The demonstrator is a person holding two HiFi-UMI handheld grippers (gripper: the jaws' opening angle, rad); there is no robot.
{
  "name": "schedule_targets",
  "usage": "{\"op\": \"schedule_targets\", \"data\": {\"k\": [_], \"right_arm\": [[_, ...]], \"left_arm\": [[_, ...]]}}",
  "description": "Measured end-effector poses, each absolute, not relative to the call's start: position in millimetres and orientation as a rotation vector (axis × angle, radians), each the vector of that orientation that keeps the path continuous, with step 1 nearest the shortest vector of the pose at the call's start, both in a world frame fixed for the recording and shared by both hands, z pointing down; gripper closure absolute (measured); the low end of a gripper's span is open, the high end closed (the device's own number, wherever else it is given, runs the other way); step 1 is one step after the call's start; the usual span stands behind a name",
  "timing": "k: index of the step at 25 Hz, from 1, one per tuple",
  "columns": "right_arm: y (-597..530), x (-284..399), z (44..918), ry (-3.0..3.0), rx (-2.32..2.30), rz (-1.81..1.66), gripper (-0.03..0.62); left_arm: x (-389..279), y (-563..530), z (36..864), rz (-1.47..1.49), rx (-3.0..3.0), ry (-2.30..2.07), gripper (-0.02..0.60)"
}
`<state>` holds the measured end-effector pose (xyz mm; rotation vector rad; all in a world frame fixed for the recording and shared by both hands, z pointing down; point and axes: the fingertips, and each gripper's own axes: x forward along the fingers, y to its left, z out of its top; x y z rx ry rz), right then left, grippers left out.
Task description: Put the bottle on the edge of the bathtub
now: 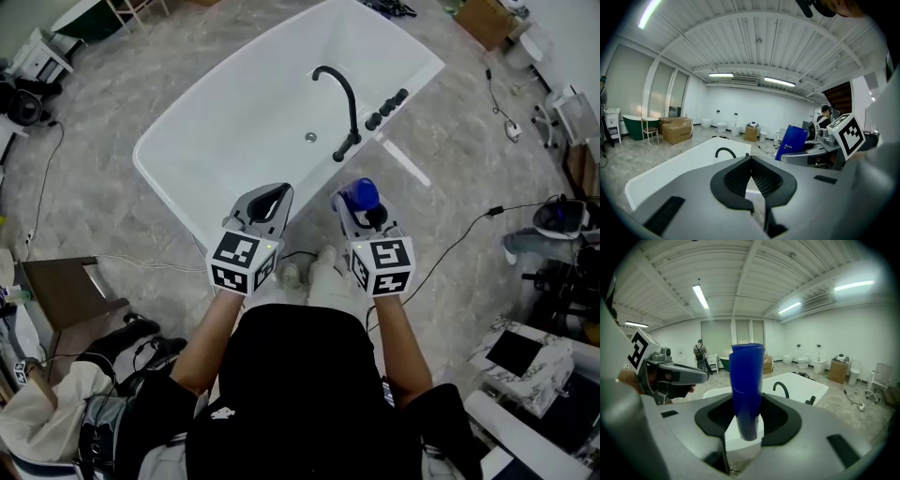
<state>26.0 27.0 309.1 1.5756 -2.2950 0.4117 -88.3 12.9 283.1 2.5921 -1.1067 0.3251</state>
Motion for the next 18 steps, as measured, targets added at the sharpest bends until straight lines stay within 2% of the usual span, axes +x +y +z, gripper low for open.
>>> {"op": "schedule_targets", "data": {"k": [18], "right_arm": [[-43,54,421,-2.223,1.395,0.58,0.431]], "left_arm": [[-64,-49,387,0.401,2.368,-1.134,0.567]]}}
